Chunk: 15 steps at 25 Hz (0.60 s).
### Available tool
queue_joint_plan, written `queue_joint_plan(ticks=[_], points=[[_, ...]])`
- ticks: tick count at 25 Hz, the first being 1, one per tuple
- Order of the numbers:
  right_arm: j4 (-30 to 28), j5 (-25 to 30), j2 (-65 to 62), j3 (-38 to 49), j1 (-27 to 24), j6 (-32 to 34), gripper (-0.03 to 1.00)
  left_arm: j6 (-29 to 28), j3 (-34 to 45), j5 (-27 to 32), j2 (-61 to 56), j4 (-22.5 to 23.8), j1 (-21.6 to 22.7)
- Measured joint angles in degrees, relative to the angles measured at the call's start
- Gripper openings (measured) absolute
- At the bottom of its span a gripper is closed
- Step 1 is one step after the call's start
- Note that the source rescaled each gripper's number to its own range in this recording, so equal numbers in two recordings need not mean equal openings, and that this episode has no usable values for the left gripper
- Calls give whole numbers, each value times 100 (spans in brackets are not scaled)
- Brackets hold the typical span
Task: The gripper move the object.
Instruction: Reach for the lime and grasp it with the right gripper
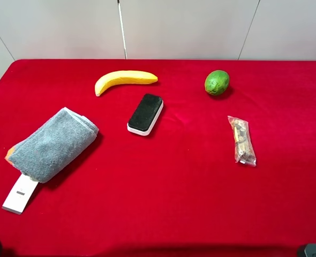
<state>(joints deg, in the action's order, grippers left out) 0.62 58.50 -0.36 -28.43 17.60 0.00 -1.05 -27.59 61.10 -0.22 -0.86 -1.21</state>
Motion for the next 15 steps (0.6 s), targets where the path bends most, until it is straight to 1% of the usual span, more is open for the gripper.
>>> queue_joint_plan(ticks=[15], points=[[0,-6,0,0,0,0,100,0,0,0,0,0,0]])
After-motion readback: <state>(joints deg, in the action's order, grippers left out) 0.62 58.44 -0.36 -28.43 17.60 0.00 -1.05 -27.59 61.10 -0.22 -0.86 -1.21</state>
